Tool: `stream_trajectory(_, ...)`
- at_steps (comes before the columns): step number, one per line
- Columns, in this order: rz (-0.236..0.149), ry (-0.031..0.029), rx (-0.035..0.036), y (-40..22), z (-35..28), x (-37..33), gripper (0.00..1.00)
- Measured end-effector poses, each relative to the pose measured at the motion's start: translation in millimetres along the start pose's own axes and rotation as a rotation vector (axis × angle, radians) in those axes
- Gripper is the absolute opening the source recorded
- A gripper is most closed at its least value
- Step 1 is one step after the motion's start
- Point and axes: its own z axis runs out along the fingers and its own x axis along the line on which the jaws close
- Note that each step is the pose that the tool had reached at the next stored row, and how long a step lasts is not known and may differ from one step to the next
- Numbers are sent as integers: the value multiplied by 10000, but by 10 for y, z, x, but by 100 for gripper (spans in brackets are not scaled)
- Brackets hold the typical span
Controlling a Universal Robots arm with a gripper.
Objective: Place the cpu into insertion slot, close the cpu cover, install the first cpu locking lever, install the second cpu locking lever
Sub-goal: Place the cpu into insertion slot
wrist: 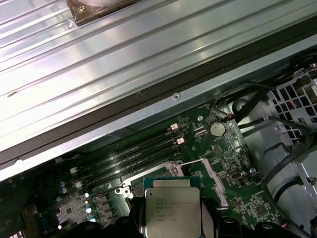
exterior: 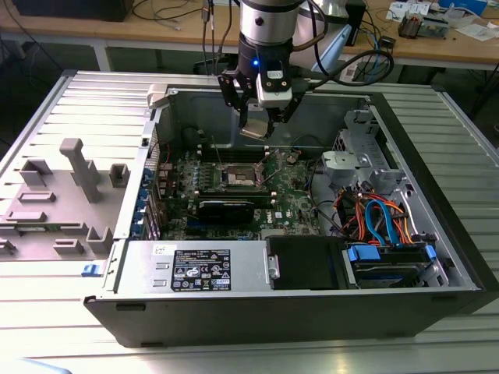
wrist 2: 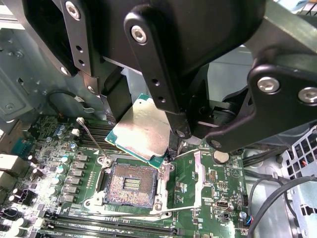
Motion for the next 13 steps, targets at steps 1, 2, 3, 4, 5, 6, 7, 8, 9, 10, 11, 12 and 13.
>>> stream_trajectory(1, 9, 0, 0, 0, 0, 0, 55)
stream_trajectory(2, 15, -1, 0, 0, 0, 0, 55)
stream_trajectory(3, 23, -2, 0, 0, 1, 0, 55)
stream_trajectory(4, 28, -2, -1, 0, 1, 0, 55)
stream_trajectory(5, 32, -3, -1, 0, 1, 0, 55)
stream_trajectory(6, 36, -3, -1, 0, 1, 0, 55)
stream_trajectory(7, 39, -3, 0, 0, 1, 0, 55)
stream_trajectory(8, 45, -4, -1, 0, 1, 0, 55)
stream_trajectory(9, 49, -3, -1, 0, 2, 0, 55)
stream_trajectory(10, 54, -4, -1, 0, 2, 0, 55)
stream_trajectory(11, 61, -4, -2, 0, 2, 0, 55)
stream_trajectory(12, 64, -5, -2, 0, 2, 0, 55)
stream_trajectory(13, 68, -5, -2, 0, 3, 0, 55)
